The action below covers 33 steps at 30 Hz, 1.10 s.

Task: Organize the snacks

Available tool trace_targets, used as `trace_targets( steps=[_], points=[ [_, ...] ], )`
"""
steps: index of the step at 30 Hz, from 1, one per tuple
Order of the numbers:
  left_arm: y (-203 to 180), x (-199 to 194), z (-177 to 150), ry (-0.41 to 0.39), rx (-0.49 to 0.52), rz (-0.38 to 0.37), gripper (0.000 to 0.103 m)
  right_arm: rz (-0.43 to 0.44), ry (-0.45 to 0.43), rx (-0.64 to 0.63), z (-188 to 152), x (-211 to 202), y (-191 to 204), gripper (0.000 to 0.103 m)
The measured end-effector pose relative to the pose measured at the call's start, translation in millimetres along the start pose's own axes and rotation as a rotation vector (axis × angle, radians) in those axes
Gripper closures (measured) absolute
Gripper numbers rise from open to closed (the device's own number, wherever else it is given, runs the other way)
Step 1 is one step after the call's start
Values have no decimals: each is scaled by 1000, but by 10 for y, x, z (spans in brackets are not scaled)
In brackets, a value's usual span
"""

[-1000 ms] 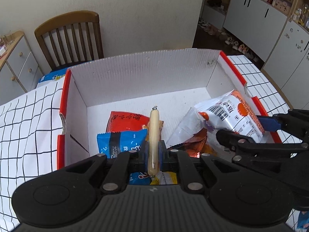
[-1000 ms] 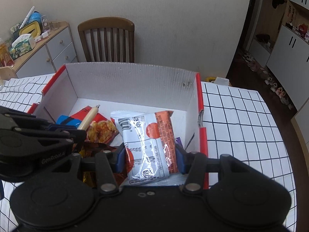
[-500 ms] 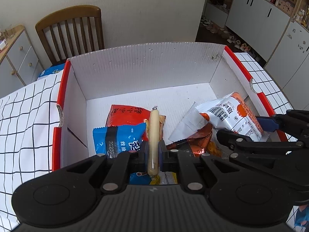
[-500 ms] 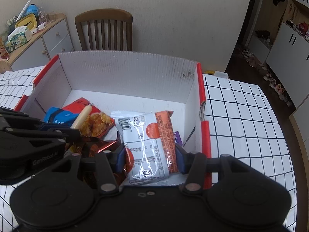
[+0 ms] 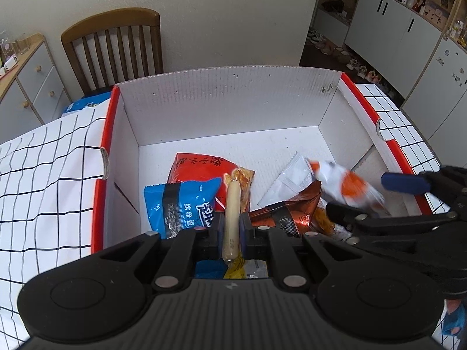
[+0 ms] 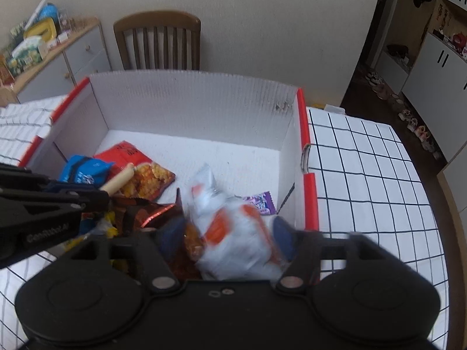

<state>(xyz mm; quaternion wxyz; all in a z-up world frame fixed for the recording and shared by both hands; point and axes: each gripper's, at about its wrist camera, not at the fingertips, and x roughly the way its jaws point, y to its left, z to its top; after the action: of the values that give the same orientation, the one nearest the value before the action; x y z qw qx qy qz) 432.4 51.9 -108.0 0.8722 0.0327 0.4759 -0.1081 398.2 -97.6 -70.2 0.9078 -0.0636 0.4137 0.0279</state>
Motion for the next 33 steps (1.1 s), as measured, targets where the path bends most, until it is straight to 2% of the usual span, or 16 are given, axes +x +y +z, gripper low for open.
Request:
trace_targets(
  steps=[17, 33],
  points=[
    [-51, -452, -144, -60, -27, 40, 92, 78, -132, 2, -97, -696, -118, 24],
    [-229, -1138, -364, -185, -42, 57, 92, 156, -246, -7, -303, -1322, -261, 17]
  ],
)
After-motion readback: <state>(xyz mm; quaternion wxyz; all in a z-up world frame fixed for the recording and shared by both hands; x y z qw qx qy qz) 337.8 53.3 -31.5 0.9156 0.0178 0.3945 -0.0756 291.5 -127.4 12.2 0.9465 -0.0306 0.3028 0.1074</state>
